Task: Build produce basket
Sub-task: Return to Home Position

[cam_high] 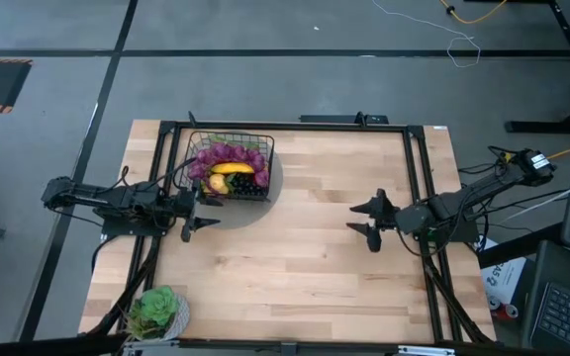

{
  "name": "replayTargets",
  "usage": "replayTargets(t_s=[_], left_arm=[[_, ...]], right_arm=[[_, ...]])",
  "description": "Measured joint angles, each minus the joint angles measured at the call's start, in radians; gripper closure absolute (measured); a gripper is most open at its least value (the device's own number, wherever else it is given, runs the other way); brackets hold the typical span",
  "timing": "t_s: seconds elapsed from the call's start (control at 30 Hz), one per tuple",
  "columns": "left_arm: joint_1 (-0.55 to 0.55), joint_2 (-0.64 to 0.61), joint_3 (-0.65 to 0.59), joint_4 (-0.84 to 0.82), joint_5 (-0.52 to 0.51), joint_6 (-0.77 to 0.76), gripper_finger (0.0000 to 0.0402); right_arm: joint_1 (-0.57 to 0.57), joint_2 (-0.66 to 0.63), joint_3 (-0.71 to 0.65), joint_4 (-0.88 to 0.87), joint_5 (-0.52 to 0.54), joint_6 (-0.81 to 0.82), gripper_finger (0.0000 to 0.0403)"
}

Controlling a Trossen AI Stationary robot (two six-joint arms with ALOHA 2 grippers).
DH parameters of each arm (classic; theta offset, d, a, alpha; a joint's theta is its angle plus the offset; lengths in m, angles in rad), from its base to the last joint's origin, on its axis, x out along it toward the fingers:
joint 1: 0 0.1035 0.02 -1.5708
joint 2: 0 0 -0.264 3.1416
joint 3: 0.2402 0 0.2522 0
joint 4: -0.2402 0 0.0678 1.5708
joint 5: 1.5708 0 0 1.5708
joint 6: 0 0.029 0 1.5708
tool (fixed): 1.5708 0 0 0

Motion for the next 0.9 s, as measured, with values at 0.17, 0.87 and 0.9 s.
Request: replayTargets(t_s=[0.17,0.87,0.9], left_arm=[[0.0,0.0,0.0,0.0,0.0,0.0,0.0166],[0.0,0.0,0.0,0.0,0.0,0.0,0.0166],[0.0,0.0,0.0,0.0,0.0,0.0,0.0166]], right_arm=[[0.0,0.0,0.0,0.1,-0.113,-0.137,0.0148],[0.0,0.0,0.0,0.104,-0.133,-0.123,0.0148],[0.0,0.0,0.0,0.104,-0.133,-0.122,0.0148]])
